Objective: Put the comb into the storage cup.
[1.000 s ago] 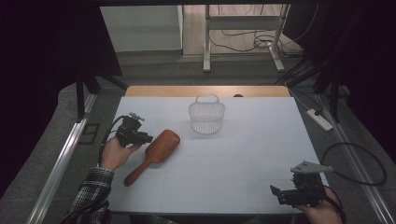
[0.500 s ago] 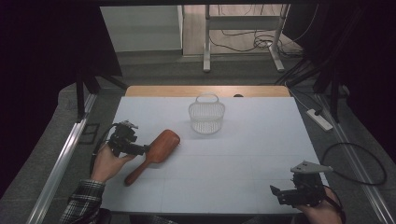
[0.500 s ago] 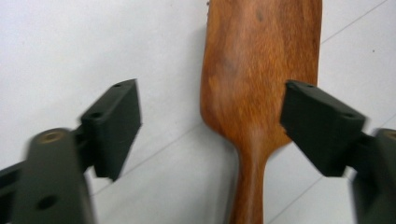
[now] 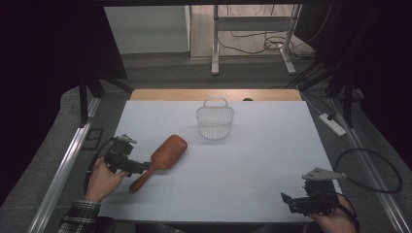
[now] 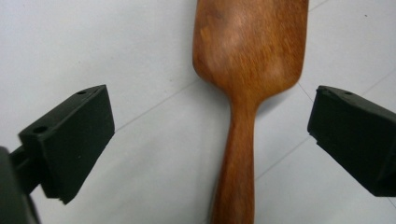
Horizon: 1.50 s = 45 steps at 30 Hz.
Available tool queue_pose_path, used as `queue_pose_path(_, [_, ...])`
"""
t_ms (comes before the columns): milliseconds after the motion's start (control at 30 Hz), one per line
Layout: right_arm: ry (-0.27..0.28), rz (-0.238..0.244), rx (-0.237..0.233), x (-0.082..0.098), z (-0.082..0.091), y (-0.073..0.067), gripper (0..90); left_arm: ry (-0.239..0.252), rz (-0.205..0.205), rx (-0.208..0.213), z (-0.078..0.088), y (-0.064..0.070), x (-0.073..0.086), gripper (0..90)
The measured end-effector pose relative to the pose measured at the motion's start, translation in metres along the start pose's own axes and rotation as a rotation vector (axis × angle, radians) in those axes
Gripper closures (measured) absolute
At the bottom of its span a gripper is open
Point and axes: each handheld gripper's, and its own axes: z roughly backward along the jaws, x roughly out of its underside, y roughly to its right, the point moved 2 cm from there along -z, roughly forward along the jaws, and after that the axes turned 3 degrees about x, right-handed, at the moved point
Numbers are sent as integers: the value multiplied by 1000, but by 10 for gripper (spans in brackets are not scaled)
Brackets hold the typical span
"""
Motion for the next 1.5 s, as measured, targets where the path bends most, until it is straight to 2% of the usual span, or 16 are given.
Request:
queue_pose_path(133, [1, 1, 0, 0, 0, 0, 17, 10, -2, -23, 4, 3, 7, 0])
queue_pose_path(300, [0, 2, -1, 0, 0, 0, 17, 22, 4, -2, 7, 5, 12, 0])
queue_pose_path(467, [-2, 5, 0, 0, 0, -1, 17, 6, -12, -3, 2, 7, 10, 0])
queue_pose_path(767, [-3, 6, -2, 0, 0, -1, 17, -63, -40, -7, -18, 7, 7, 0])
queue_pose_path(1000, [-5, 10, -4, 0, -1, -1, 16, -92, -32, 17, -33, 7, 5, 0])
queue_pose_path(1367, [-7, 13, -5, 0, -1, -1, 16, -154, -69, 44, -51, 13, 4, 0])
queue_pose_path(1500, [-8, 16, -3, 0, -1, -1, 15, -168, -62, 49, -53, 13, 5, 0])
